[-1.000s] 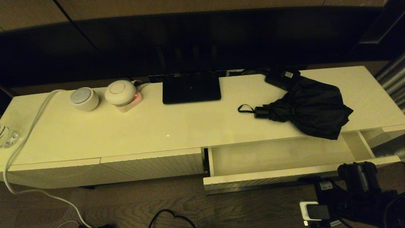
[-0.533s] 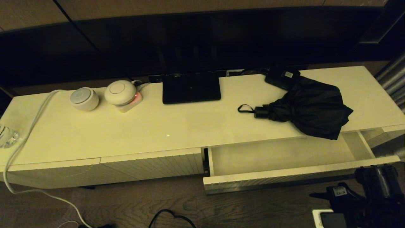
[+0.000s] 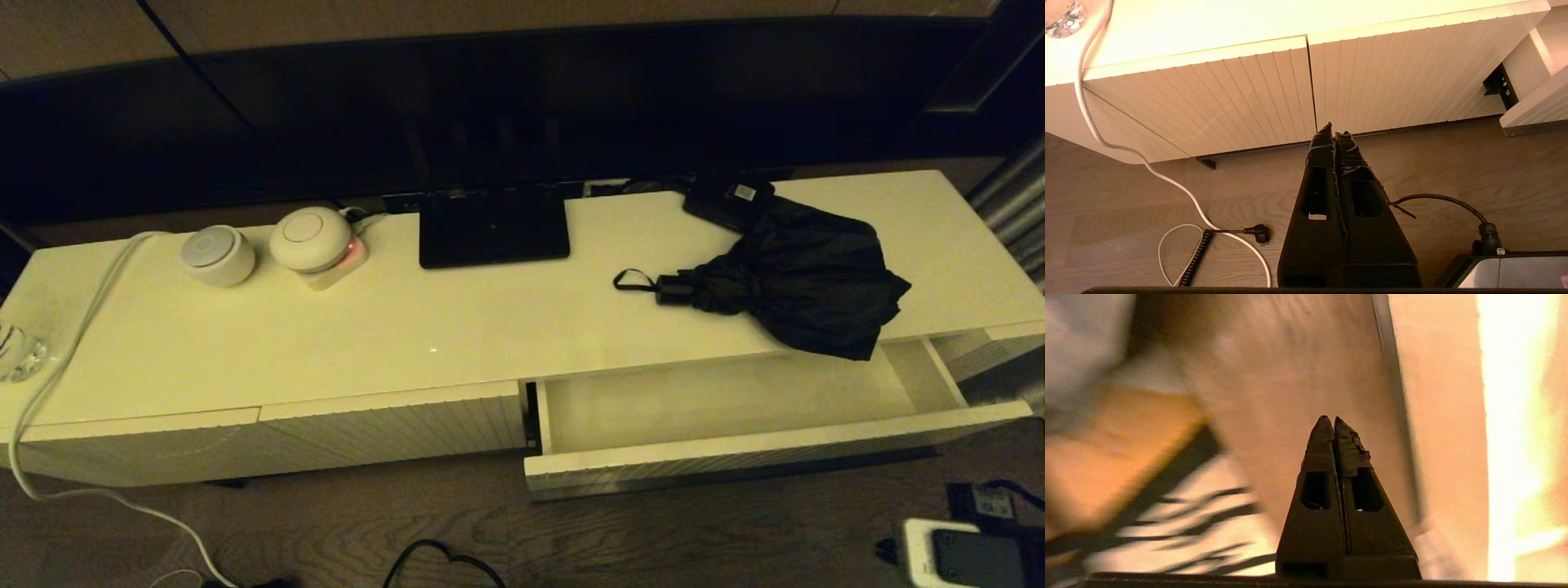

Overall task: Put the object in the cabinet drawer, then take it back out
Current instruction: Open the drawer

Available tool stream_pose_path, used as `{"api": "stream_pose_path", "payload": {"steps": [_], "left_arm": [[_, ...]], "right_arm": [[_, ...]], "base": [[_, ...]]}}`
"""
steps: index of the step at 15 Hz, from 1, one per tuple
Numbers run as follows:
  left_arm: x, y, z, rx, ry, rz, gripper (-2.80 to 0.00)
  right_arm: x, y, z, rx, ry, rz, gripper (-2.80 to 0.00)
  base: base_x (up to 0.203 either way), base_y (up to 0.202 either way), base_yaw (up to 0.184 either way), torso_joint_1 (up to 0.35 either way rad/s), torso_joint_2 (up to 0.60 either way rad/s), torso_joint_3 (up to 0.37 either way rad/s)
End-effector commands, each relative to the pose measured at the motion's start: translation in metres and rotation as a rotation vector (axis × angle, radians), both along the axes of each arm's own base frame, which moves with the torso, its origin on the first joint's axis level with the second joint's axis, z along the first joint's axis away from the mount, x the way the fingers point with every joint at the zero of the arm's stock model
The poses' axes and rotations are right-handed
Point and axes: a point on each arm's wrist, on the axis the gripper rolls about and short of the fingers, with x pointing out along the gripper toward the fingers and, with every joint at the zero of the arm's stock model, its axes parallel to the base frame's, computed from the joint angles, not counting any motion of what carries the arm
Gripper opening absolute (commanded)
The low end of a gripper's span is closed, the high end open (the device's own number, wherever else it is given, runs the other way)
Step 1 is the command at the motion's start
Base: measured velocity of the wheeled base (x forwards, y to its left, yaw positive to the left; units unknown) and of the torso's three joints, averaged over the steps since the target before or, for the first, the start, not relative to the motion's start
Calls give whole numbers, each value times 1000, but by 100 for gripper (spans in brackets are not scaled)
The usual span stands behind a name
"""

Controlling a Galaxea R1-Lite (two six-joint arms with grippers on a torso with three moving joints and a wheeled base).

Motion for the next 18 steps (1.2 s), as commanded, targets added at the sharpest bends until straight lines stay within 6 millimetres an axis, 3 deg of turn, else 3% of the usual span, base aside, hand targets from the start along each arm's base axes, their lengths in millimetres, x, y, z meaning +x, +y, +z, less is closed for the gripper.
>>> {"api": "stream_pose_path", "payload": {"steps": [1, 3, 5, 10, 15, 18], "left_arm": [[0, 0, -1, 0, 3, 0, -280], [0, 0, -1, 0, 3, 0, -280], [0, 0, -1, 1, 3, 0, -280], [0, 0, -1, 1, 3, 0, -280], [0, 0, -1, 0, 3, 0, -280], [0, 0, -1, 0, 3, 0, -280]], "right_arm": [[-34, -3, 38, 125, 157, -157, -280], [-38, -2, 55, 290, 288, -308, -280], [-27, 0, 61, 441, 385, -468, -280], [27, 15, 64, 637, 585, -801, -280], [81, 21, 64, 702, 514, -1064, -280], [106, 23, 57, 726, 429, -1121, -280]], "base": [[0, 0, 0, 0, 0, 0], [0, 0, 0, 0, 0, 0], [0, 0, 0, 0, 0, 0], [0, 0, 0, 0, 0, 0], [0, 0, 0, 0, 0, 0], [0, 0, 0, 0, 0, 0]]}}
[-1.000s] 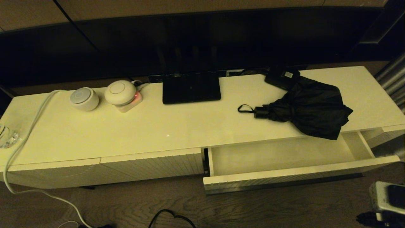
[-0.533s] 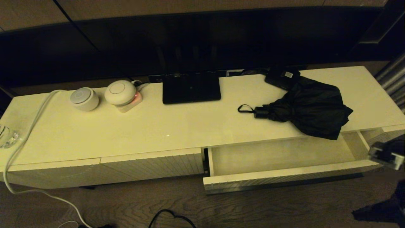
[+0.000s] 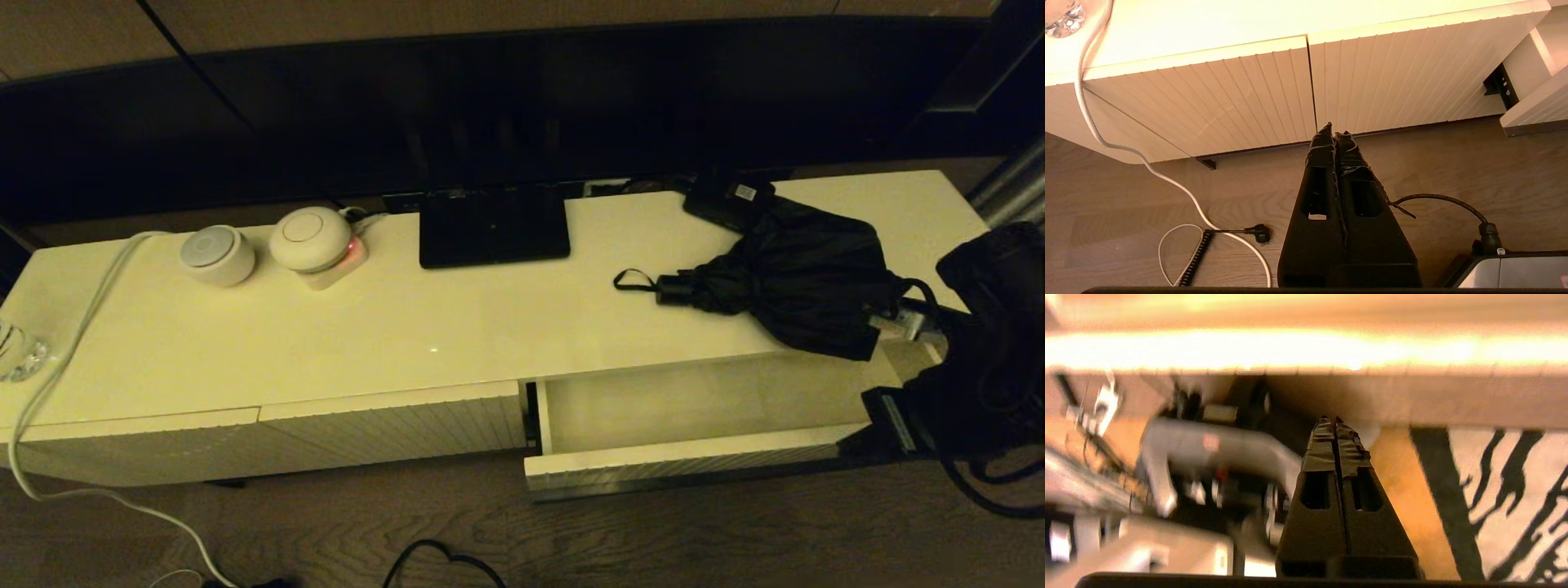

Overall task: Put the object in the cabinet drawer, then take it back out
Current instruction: Open the drawer

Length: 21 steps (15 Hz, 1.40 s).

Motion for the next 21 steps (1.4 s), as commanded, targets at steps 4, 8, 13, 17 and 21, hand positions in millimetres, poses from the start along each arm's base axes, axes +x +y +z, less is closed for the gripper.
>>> {"api": "stream_pose_path", "payload": {"steps": [4, 8, 13, 17, 21], "left_arm": [[0, 0, -1, 1, 3, 0, -280], [0, 0, -1, 0, 3, 0, -280], [0, 0, -1, 0, 3, 0, -280], [0, 0, -1, 0, 3, 0, -280], [0, 0, -1, 0, 3, 0, -280]], "right_arm": [[40, 11, -23, -38, -30, -47, -280], [58, 16, -34, -115, -107, -103, -280], [64, 19, -35, -119, -193, -128, -280], [65, 23, -40, -106, -249, -115, -280], [57, 30, -57, -123, -193, -79, -280]], "base": [[0, 0, 0, 0, 0, 0], [0, 0, 0, 0, 0, 0], [0, 0, 0, 0, 0, 0], [0, 0, 0, 0, 0, 0], [0, 0, 0, 0, 0, 0]]}}
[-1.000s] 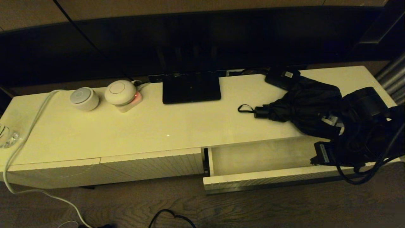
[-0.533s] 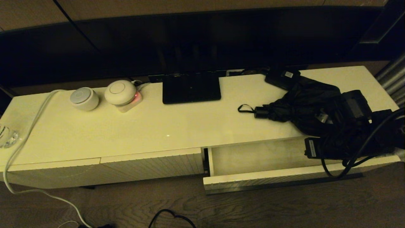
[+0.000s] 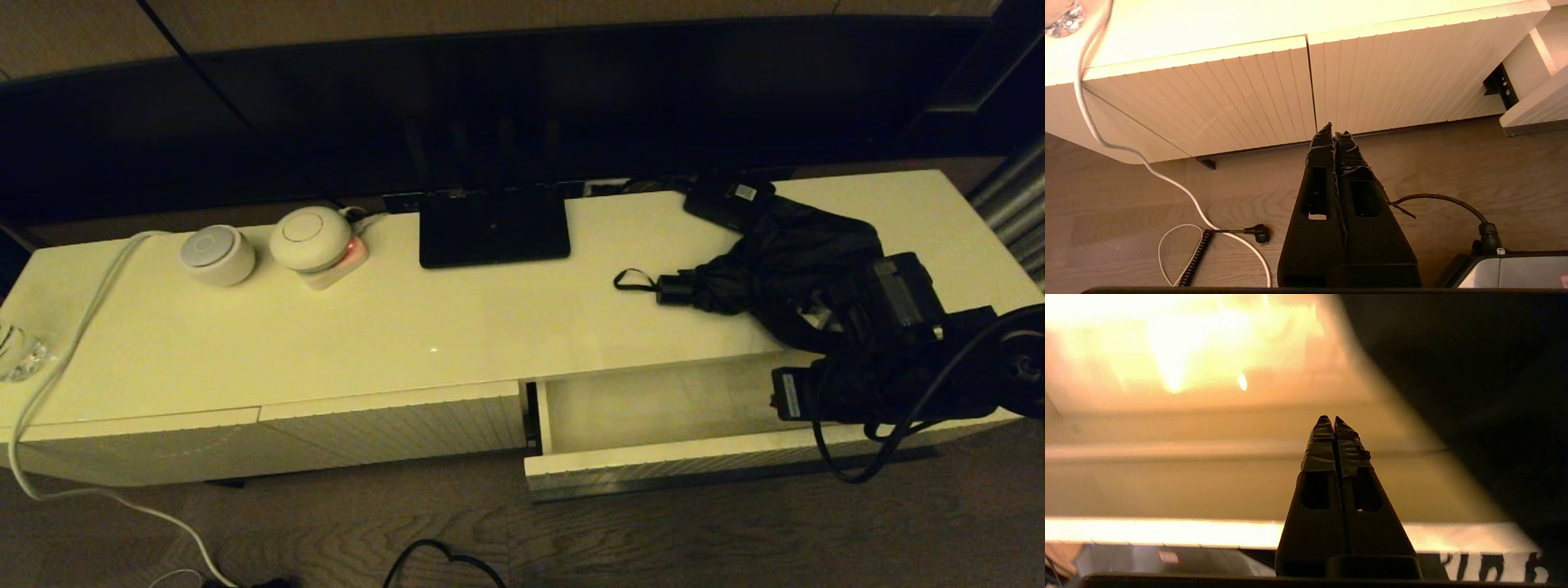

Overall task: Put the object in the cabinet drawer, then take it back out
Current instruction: Open the drawer

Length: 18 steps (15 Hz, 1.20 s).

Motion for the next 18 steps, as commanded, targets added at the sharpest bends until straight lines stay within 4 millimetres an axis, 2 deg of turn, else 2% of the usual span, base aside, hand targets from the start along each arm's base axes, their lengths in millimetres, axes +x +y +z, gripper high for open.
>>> {"api": "stream_pose_path", "payload": {"steps": [1, 7, 13, 18], "left_arm": [[0, 0, -1, 1, 3, 1, -280], [0, 0, -1, 1, 3, 1, -280], [0, 0, -1, 0, 3, 1, -280], [0, 0, -1, 0, 3, 1, -280]], "right_arm": [[-6, 5, -12, -14, 47, 21, -280], [-17, 6, -22, -62, 94, 73, -280], [-35, 5, -43, -140, 184, 132, -280], [-50, 7, -49, -174, 263, 151, -280]], "base": [[0, 0, 0, 0, 0, 0], [0, 0, 0, 0, 0, 0], [0, 0, 0, 0, 0, 0], [0, 0, 0, 0, 0, 0]]}}
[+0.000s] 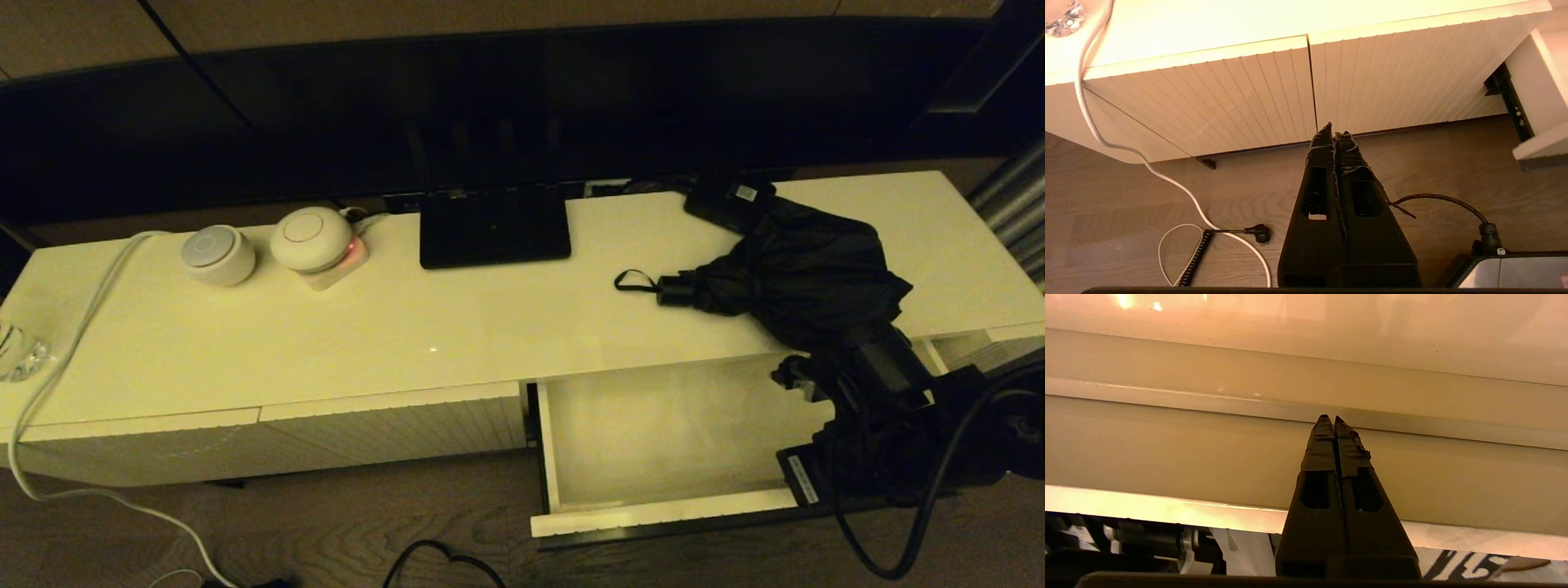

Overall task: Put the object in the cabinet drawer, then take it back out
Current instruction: Open the drawer

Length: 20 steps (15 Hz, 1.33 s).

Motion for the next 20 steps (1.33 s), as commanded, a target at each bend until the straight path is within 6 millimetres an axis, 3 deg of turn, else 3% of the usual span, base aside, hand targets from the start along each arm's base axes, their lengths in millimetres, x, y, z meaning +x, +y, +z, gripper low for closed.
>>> {"api": "stream_pose_path", "payload": {"steps": [1, 8, 11, 16, 20], "left_arm": [[0, 0, -1, 2, 3, 0, -280], [0, 0, -1, 0, 3, 0, -280], [0, 0, -1, 2, 3, 0, -280], [0, 0, -1, 2, 3, 0, -280], [0, 0, -1, 0, 3, 0, -280]], "right_arm": [[-9, 1, -3, -7, 22, 14, -280], [-47, 6, -20, -31, 139, 62, -280], [-53, 8, -22, -32, 149, 71, -280], [-42, 8, -11, -20, 21, 39, -280], [-42, 5, 22, -14, -225, 17, -280]], "base": [[0, 0, 0, 0, 0, 0], [0, 0, 0, 0, 0, 0], [0, 0, 0, 0, 0, 0], [0, 0, 0, 0, 0, 0], [0, 0, 0, 0, 0, 0]]}}
